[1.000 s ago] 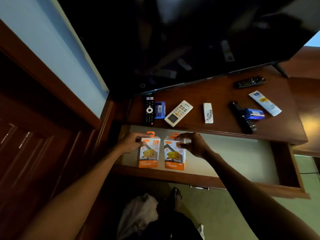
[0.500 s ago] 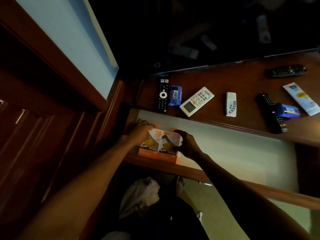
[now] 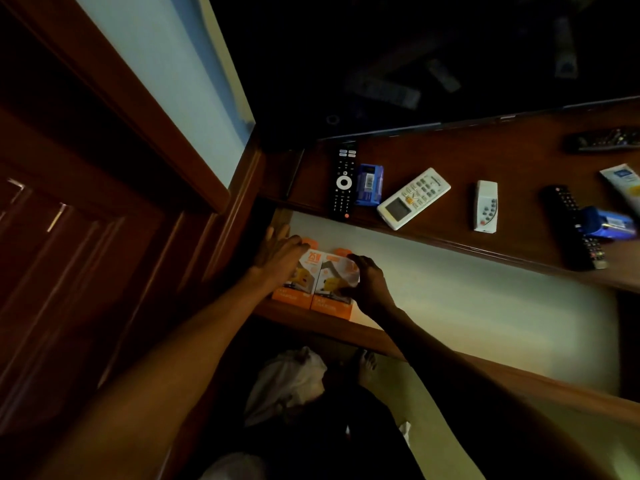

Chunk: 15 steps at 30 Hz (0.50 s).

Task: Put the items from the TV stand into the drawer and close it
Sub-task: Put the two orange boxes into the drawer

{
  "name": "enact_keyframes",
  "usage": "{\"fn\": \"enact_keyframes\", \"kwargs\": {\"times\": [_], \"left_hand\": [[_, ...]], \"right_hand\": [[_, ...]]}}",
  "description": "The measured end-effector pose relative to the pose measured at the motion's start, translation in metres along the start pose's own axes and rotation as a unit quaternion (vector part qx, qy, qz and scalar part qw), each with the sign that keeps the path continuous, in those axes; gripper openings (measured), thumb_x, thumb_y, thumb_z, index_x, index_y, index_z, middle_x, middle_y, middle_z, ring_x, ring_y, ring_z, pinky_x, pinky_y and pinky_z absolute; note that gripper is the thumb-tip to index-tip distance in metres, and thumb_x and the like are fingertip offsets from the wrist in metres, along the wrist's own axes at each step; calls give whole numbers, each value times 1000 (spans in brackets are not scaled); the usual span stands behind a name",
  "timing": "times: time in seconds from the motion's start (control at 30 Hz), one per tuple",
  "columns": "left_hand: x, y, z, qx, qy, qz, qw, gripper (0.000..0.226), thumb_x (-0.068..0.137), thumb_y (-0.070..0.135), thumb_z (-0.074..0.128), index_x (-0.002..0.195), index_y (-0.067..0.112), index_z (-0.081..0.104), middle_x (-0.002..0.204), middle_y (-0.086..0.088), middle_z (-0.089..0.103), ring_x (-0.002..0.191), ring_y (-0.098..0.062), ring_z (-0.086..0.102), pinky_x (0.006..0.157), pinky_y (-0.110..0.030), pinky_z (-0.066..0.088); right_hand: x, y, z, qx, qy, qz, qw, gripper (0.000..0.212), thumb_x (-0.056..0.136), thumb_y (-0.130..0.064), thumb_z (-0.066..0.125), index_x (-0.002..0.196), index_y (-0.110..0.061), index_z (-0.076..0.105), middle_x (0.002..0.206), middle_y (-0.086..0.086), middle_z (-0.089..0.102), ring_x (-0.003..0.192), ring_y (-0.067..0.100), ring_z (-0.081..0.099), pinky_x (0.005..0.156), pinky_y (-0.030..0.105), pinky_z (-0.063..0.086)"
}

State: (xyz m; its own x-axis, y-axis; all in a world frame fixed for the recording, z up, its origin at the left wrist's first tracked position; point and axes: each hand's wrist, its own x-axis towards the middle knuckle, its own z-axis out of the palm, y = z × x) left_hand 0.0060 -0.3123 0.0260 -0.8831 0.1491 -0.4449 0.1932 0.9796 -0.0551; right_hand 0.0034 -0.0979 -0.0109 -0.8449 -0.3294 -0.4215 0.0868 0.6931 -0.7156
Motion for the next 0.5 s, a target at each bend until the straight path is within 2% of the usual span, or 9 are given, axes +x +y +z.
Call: {"fn": "enact_keyframes", "kwargs": {"times": [0.17,0.33,0.5], "left_hand": [[-4,-5,1,-18,-12,-46,999,57,89,34,60,143,29,42,145,0,48,141,-30,20,110,-54,18],[-7,-3,-1,-15,0,-53,999,54,88,26,61,140,28,45,141,1,53,139,-29,24,108,-55,23],[-21,-4,5,-66,62,-38,995,60,86,17,64,142,26,45,145,-1,47,133,-28,33,100,-48,31]], "right_hand": [[3,-4,14,-4,2,-3,1000,83,71,-19,82,142,-12,41,138,14,48,124,32,49,99,39,46],[6,-11,17,-18,-8,-9,1000,83,73,-18,81,144,-12,38,140,15,44,124,33,48,98,40,47],[3,-16,13,-43,-43,-2,998,87,75,-26,80,146,-12,31,146,17,34,125,37,47,98,45,49]]}}
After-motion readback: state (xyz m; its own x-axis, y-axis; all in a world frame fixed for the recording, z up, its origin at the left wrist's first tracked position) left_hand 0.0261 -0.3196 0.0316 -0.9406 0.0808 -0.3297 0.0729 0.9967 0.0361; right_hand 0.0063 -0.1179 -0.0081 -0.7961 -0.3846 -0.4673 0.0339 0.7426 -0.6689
